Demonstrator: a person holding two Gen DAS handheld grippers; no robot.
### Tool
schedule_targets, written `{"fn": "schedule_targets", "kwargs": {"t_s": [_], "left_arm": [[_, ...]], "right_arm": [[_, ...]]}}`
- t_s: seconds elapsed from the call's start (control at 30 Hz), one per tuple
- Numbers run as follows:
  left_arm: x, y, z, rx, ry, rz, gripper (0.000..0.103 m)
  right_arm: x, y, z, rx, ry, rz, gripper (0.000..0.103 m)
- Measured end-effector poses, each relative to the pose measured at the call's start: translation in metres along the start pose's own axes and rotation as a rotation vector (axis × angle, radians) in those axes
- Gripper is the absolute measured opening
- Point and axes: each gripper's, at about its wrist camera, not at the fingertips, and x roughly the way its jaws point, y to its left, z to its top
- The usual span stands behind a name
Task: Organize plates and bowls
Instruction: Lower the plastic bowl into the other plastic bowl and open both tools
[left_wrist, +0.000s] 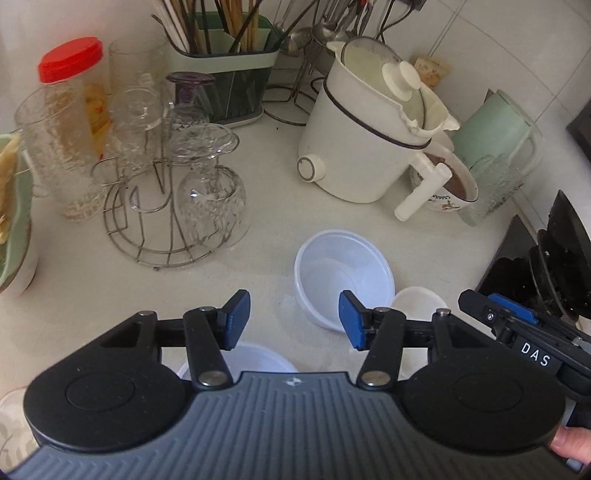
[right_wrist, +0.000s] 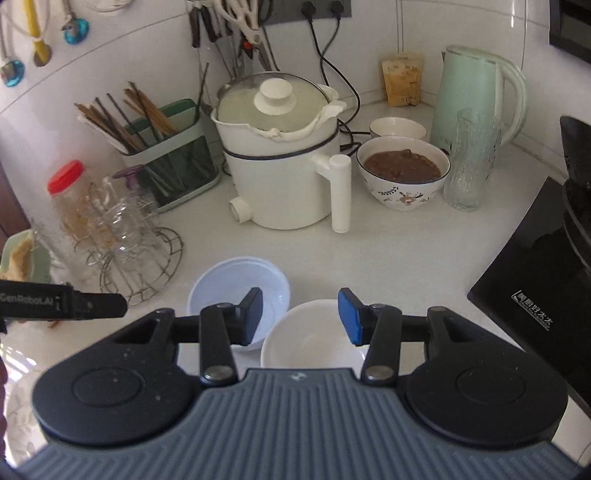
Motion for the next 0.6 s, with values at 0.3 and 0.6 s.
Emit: {"fn": "schedule_targets", "kwargs": {"t_s": [0.3, 0.6], "left_arm": [[0.036, -0.007, 0.012, -0.014, 0.033, 0.021, 0.059], [0.061, -0.006, 0.012, -0.039, 0.039, 0.006, 0.059]], "right_arm": [[0.034, -0.014, 0.01, 0.048, 0.044, 0.058, 0.048], [0.076, -0.011, 0.013, 0.05, 0.085, 0.096, 0.047]]}}
